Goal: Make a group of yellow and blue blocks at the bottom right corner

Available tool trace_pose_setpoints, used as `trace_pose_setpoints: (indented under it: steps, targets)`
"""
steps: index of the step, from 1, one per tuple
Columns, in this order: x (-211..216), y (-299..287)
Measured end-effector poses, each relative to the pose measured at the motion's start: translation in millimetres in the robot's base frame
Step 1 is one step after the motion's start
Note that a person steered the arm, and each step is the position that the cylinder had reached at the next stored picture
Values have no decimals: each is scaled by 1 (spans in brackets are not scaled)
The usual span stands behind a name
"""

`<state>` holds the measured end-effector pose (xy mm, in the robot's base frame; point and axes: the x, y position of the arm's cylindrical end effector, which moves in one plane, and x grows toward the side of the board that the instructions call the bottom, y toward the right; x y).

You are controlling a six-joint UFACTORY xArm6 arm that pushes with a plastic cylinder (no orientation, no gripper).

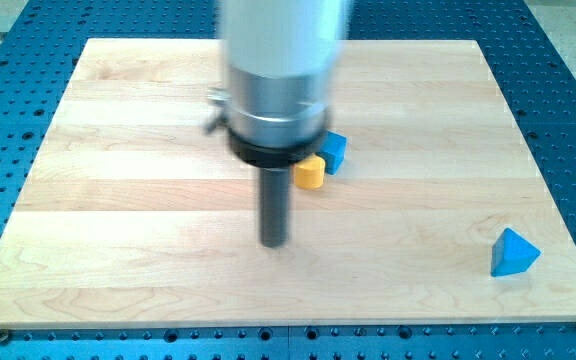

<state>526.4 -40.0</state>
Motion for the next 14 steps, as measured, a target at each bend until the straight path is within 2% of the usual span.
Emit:
trace_pose_setpoints:
  steps: [1, 2, 3, 5, 6, 8, 9, 11, 12, 13, 14]
  targets:
    - [-60, -37]
    - [-89, 10]
    - [-100, 39]
    - [-130, 33]
    - [-135, 52]
    - [-79, 180]
    - [-42, 181]
    - [-13, 162]
    - [-13, 73]
    - [5, 86]
    - [6, 174]
